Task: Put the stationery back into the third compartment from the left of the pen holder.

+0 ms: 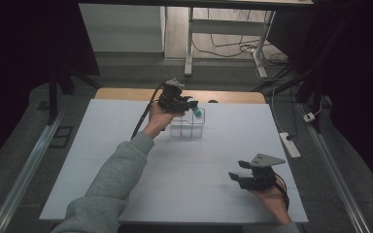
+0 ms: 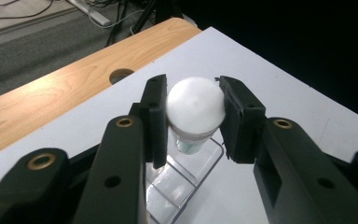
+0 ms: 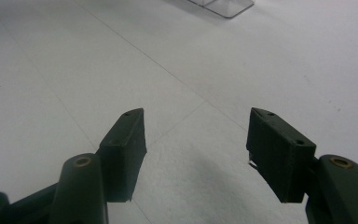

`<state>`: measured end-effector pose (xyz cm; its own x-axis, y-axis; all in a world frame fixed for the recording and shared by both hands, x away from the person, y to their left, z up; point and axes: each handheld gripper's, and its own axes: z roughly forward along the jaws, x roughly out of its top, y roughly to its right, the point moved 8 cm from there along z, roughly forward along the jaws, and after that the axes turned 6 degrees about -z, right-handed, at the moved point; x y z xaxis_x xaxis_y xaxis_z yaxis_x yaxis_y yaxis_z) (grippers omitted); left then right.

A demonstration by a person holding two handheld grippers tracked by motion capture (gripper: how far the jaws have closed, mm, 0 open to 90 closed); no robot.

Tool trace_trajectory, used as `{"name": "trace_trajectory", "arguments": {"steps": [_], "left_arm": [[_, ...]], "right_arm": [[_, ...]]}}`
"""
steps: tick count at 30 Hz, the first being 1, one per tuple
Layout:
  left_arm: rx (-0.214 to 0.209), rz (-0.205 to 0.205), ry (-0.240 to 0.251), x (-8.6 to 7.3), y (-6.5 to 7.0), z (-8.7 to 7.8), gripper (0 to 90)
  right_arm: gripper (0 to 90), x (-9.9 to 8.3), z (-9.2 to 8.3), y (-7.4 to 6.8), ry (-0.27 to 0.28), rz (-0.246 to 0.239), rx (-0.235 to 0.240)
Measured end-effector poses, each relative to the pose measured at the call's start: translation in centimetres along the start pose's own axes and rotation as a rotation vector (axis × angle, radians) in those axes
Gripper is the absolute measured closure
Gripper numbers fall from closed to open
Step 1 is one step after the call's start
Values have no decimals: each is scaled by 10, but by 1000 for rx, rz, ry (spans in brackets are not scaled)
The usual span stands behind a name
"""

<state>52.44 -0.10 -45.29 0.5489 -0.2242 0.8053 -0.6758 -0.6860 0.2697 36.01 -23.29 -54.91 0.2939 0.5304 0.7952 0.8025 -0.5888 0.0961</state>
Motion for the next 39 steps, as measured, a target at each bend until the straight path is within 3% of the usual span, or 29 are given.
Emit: {"name": "trace_trajectory", "arguments": {"steps": [6,7,9,15,21,24,26,29,34,39], "left_arm": [[3,12,-19,-3,1,5,628],[10,17,-11,-3,1,5,597],[16,21,-3,-2,2,3,418],[-18,67,-10,-12,9,-19,379],[-14,121,-38,-50,15,-52,377],[-38,134,-57,-76,22,-74,372],[-13,158,-72,-95,22,-90,372],[13,153,-81,-116,19,-106,372],[46,107,-67,-146,8,-129,373],[86,98,-67,-171,1,-148,374]], "right_arm": [[364,-1,1,0,-7,-3,2],[363,-1,1,0,-8,-3,2],[363,-1,0,0,-9,-1,0],[362,-2,0,1,-10,1,-3],[354,-2,-2,3,0,6,-15],[350,-3,-3,4,4,8,-18],[346,-3,-3,4,4,10,-18],[342,-3,-2,5,3,9,-20],[340,-3,-1,4,-7,6,-17],[335,-4,0,4,-14,5,-16]]}}
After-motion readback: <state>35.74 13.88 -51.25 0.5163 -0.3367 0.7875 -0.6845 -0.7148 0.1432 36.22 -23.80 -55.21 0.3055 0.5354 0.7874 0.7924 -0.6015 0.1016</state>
